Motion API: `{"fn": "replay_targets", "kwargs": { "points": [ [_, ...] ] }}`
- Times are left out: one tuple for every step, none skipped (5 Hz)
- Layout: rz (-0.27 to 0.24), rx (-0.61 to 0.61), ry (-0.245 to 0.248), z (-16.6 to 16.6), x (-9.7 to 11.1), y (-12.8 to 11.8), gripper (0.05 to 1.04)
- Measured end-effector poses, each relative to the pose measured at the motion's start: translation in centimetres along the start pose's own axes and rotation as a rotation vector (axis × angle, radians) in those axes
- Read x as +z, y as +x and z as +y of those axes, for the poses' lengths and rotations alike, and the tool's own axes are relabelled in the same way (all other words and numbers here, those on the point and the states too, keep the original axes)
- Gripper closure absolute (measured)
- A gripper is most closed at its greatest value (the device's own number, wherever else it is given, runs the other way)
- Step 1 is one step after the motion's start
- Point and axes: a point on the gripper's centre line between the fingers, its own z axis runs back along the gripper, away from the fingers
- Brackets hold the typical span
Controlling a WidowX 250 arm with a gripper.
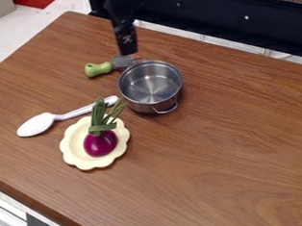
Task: Move the spatula from the top left of the table to the right side
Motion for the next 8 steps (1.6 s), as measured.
{"fn": "replay_targets", "kwargs": {
  "points": [
    [0.000, -0.025, 0.009, 1.1, -0.2, -1.4, 0.083],
    [0.006, -0.020, 0.012, 1.7, -0.6, -2.6, 0.083],
    [0.023, -0.024, -0.009, 2.3, -1.1, -3.3, 0.083],
    [0.031, -0.025, 0.021, 2.4, -2.1, -3.8, 0.083],
    [0.070, -0.033, -0.033, 1.6, -3.6, -4.3, 0.083],
    [0.075, -0.019, -0.031, 1.0, -4.4, -4.6, 0.083],
    [0.085, -0.012, -0.001, 1.2, -4.7, -4.6, 0.083],
    [0.087, 0.003, 0.007, 1.3, -5.3, -4.7, 0.083]
  ]
}}
